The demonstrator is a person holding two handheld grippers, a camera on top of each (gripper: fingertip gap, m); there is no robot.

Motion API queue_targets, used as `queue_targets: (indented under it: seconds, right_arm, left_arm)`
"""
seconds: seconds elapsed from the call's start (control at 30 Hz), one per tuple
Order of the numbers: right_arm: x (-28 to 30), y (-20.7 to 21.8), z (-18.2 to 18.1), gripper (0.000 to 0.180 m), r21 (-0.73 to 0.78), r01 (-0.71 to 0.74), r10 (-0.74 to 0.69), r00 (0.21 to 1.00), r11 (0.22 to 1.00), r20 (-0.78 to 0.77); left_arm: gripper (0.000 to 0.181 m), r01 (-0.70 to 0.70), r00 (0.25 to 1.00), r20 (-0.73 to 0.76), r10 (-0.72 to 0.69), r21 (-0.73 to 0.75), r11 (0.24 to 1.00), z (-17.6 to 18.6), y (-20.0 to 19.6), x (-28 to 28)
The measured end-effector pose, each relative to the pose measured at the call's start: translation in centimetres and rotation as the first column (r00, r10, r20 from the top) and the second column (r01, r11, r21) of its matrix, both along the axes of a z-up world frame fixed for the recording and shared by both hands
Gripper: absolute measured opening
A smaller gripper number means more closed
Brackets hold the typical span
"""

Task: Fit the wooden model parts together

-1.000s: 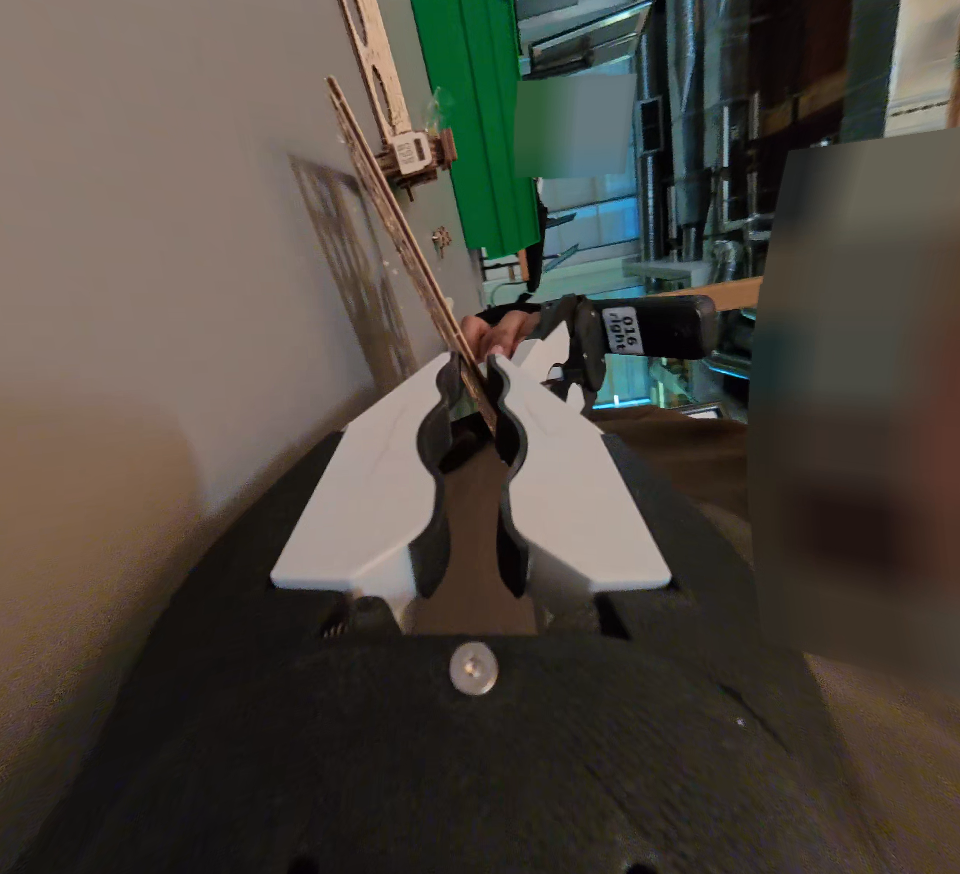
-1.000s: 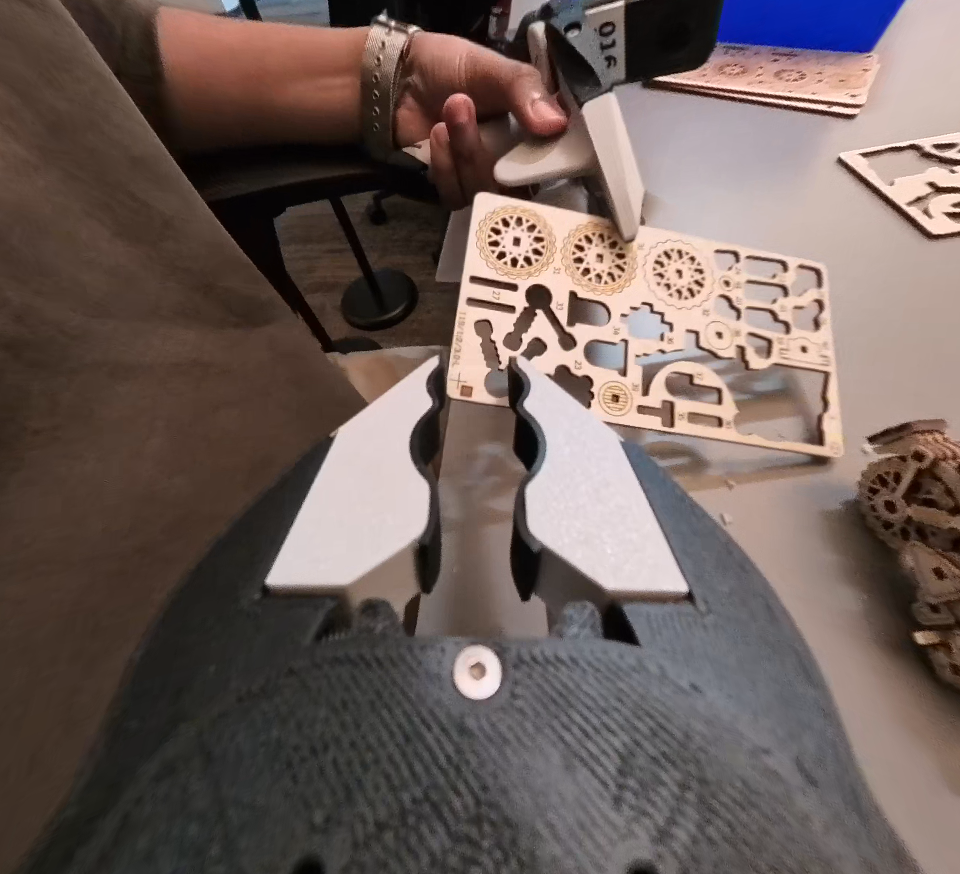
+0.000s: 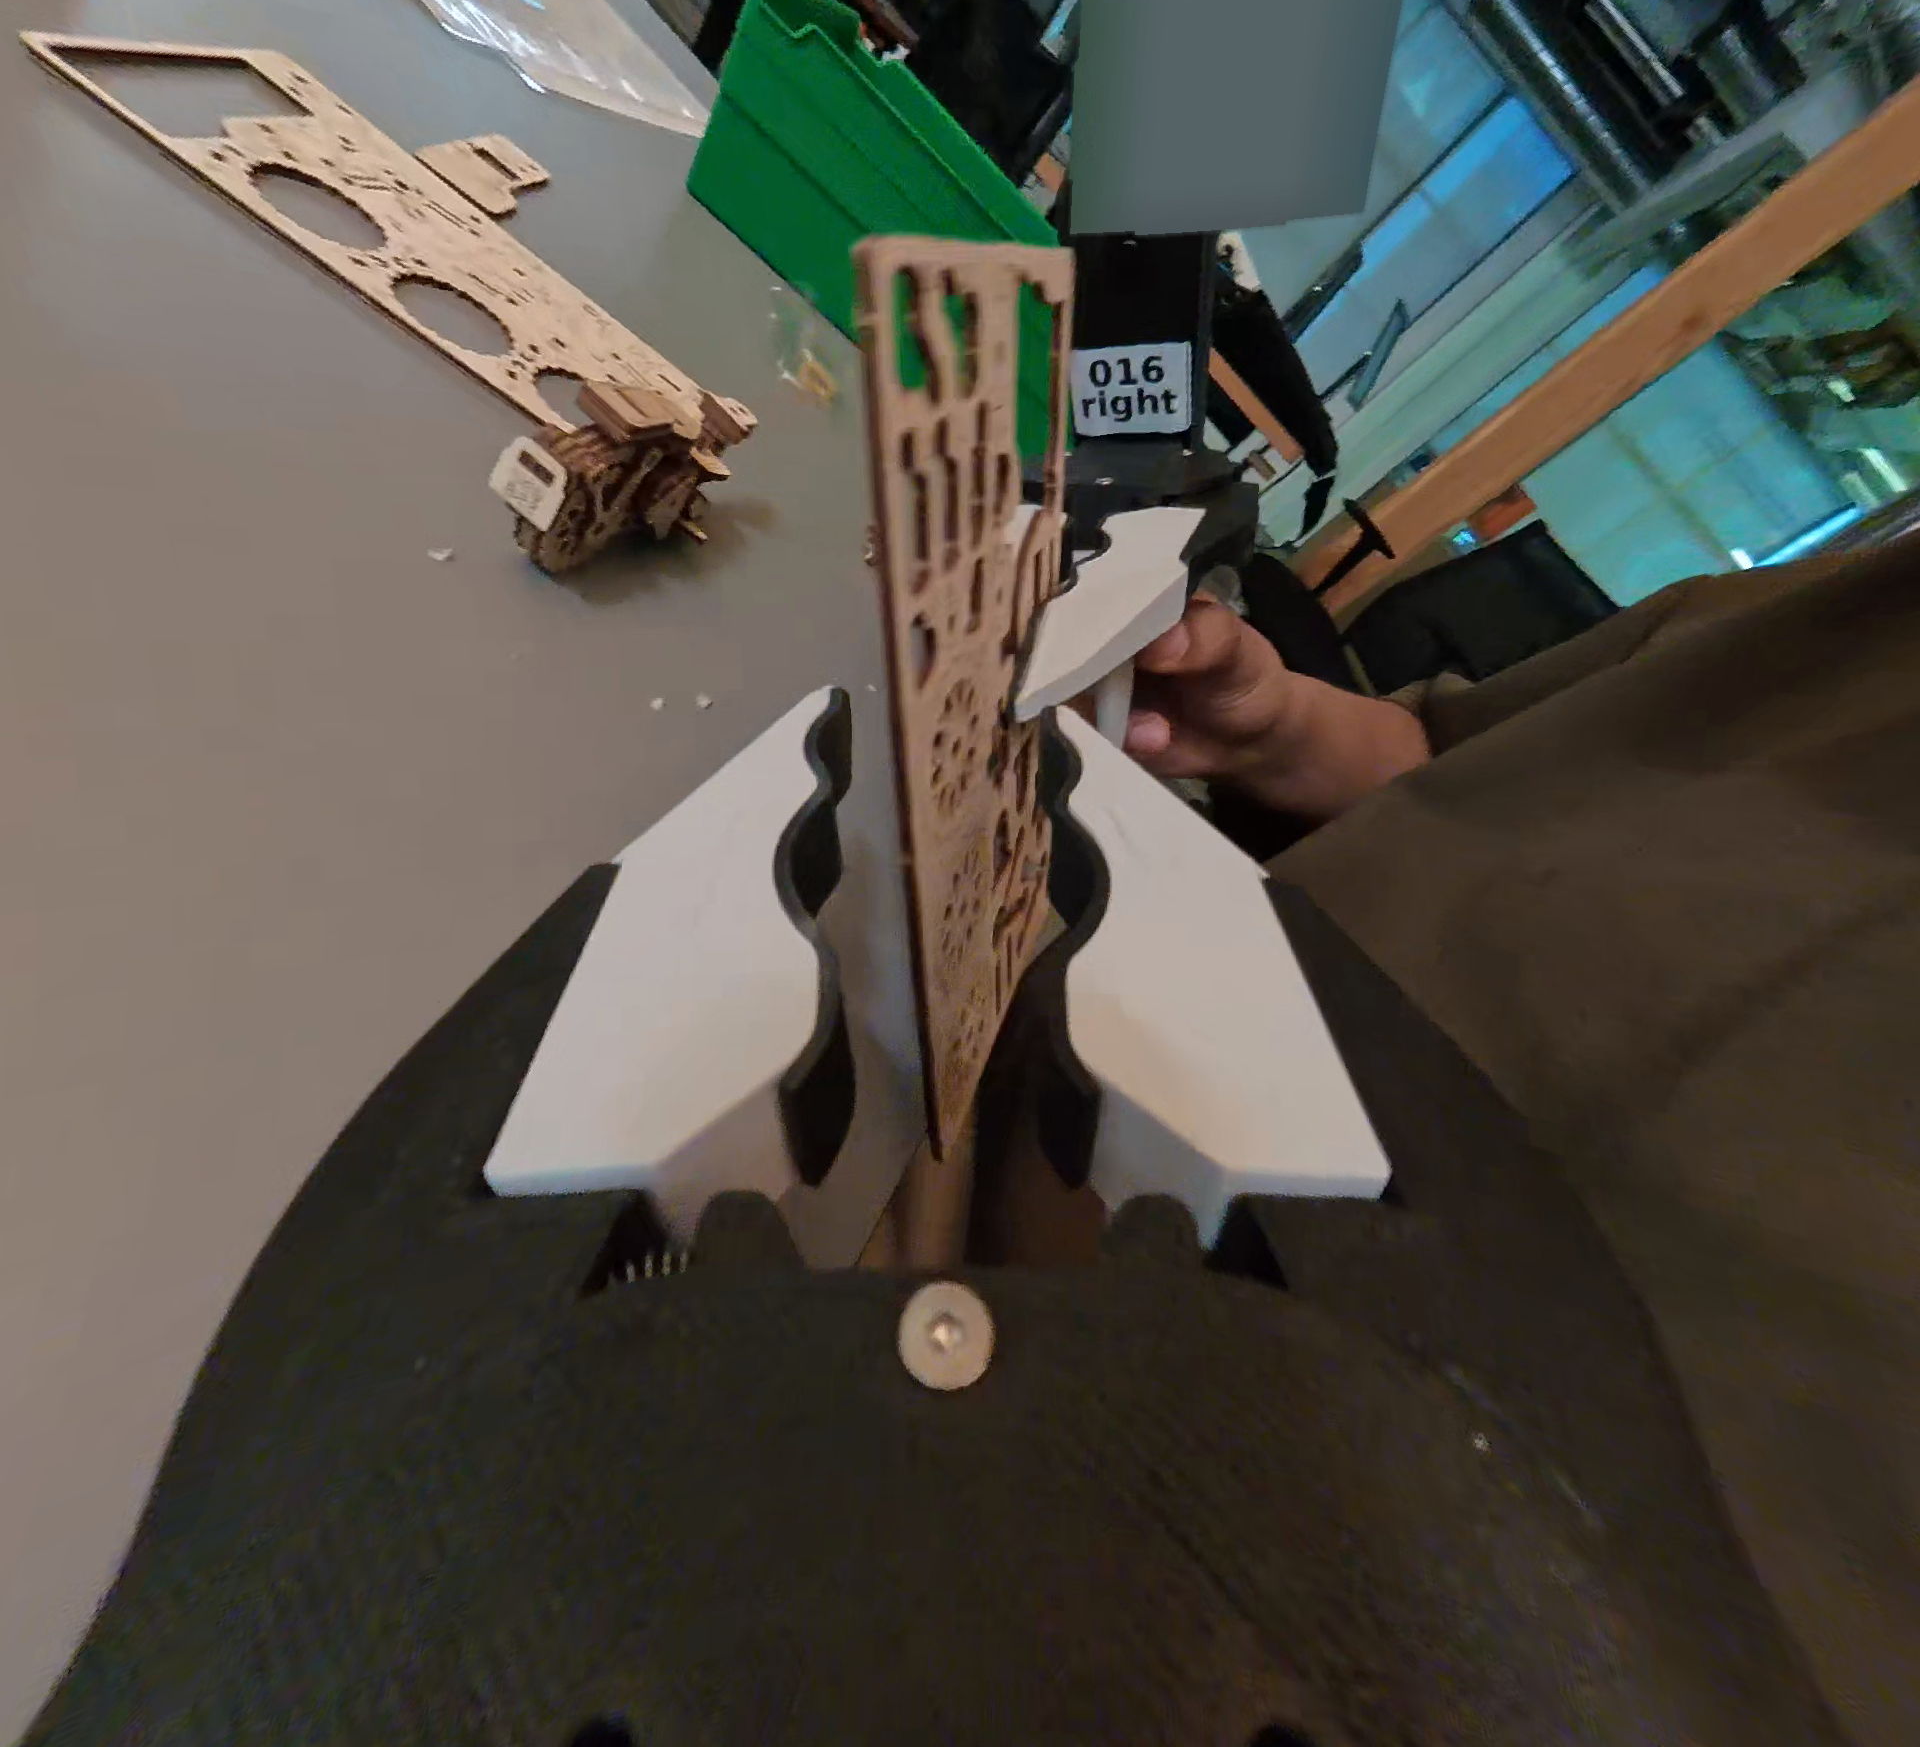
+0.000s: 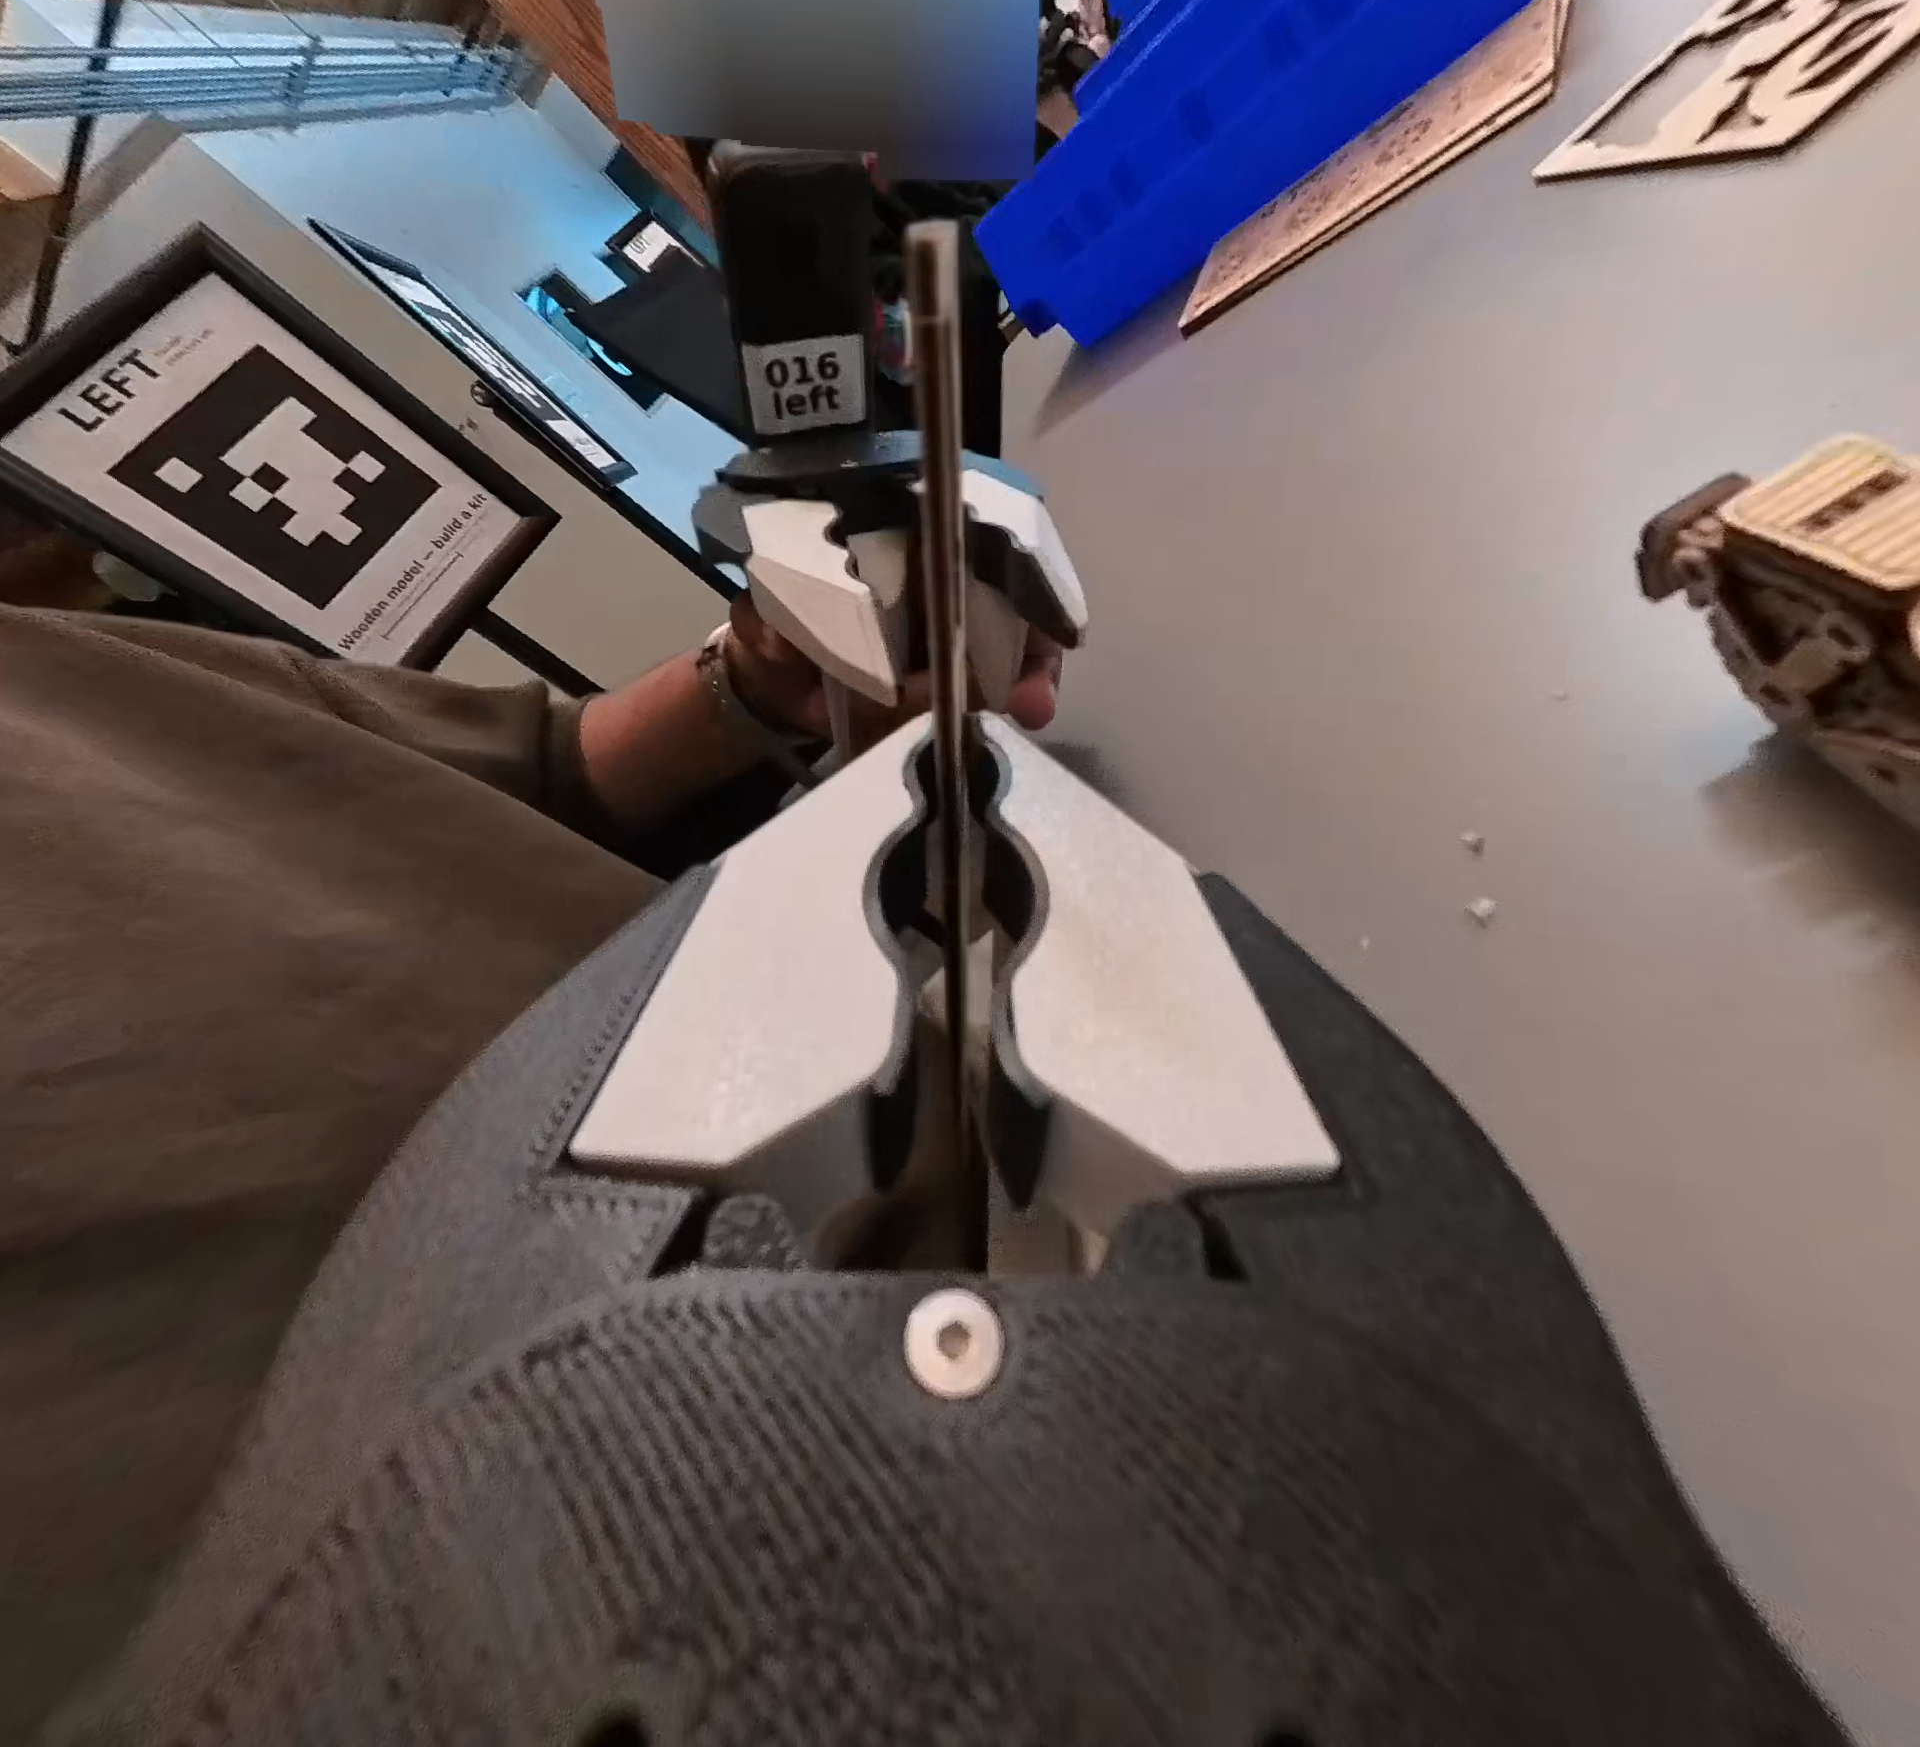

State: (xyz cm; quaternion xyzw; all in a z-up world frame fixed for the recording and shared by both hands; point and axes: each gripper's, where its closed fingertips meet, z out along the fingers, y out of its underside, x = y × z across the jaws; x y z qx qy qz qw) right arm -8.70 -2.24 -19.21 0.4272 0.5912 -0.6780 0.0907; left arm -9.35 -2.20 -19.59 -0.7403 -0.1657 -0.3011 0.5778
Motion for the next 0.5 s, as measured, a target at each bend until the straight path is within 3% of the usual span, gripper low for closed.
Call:
queue_targets:
  seconds: [0.03,0.1,0.17,0.33,0.5]
  right_arm:
    - [0.1,0.0,-0.3,0.001,0.010,0.004,-0.004,1.000,1.000,0.009]
    - [0.3,0.2,-0.8,0.002,0.025,0.016,-0.016,0.999,1.000,0.028]
    - [0.3,0.8,-1.1,0.007,0.038,0.048,-0.049,0.998,0.998,0.035]
    - [-0.1,2.8,-0.4,0.016,0.068,0.173,-0.170,0.985,0.983,-0.036]
    - [0.1,3.2,0.1,0.020,0.041,0.198,-0.196,0.980,0.979,-0.040]
  left_arm:
    - [0.032,0.014,1.000,0.014,-0.014,0.001,1.000,0.0,0.3,0.2]
    - [0.008,0.051,0.998,0.033,-0.051,-0.006,0.999,-0.2,0.6,0.6]
    - [0.003,0.116,0.990,0.088,-0.114,-0.012,0.993,-0.3,0.8,1.3]
    - [0.002,0.154,0.981,0.122,-0.152,-0.005,0.988,-0.2,1.4,1.5]
    - [0.002,0.205,0.976,0.093,-0.199,-0.051,0.978,-1.0,2.3,2.6]
